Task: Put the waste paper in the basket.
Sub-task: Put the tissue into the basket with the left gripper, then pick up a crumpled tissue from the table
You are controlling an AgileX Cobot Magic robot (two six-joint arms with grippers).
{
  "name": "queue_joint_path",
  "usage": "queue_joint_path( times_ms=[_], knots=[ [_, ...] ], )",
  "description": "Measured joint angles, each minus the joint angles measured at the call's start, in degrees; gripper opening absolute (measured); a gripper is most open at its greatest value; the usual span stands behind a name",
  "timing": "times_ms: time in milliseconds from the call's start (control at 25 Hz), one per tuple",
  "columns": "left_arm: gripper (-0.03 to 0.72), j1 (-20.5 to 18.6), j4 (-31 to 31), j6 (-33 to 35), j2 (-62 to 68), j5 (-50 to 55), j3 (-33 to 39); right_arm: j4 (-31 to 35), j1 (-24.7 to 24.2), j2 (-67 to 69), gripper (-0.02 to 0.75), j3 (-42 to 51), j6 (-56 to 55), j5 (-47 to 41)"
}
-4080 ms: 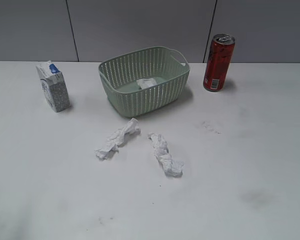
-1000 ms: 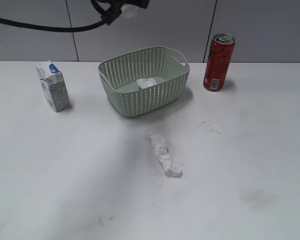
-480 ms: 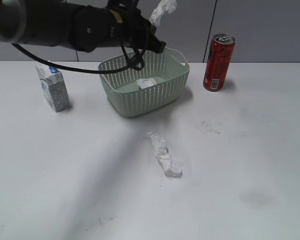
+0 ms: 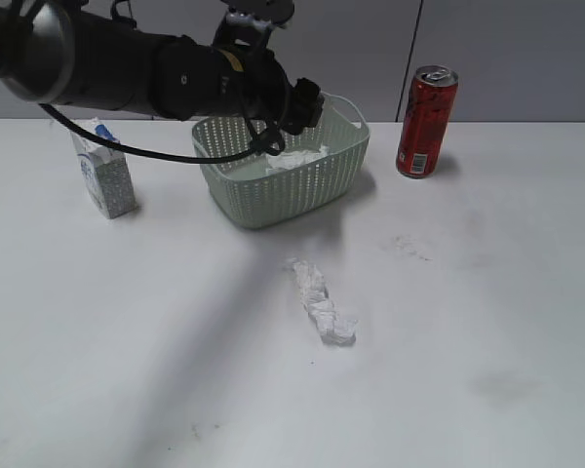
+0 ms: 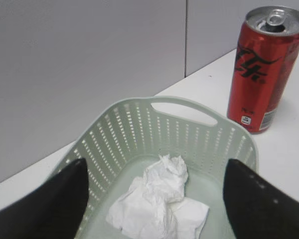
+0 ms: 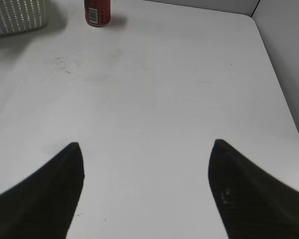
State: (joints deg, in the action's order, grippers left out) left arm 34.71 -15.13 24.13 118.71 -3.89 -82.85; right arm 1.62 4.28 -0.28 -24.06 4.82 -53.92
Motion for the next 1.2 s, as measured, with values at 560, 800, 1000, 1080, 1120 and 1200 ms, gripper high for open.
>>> queue_joint_path(
  times_ms=[560,800,1000,1080,1120,1200],
  knots=[
    [0.588,0.0,-0.19,0.0,-15.53,26.87,-0.05,0.0,0.0,0.0,0.589,0.0,0.0,0.0],
    [0.583,0.0,-1.39,0.0,-21.94,43.08,-0.11,0.0,0.0,0.0,0.589,0.0,0.0,0.0],
    [0.582,0.68,-1.65,0.0,-21.93,52.56,-0.11,0.0,0.0,0.0,0.589,0.0,0.0,0.0],
    [0.582,1.4,-1.77,0.0,-21.21,53.09,-0.11,0.0,0.0,0.0,0.589,0.0,0.0,0.0],
    [0.582,1.97,-1.72,0.0,-20.72,53.09,-0.11,0.0,0.0,0.0,0.589,0.0,0.0,0.0],
    [0.582,3.45,-1.54,0.0,-19.21,52.83,-0.11,0.0,0.0,0.0,0.589,0.0,0.0,0.0]
  ],
)
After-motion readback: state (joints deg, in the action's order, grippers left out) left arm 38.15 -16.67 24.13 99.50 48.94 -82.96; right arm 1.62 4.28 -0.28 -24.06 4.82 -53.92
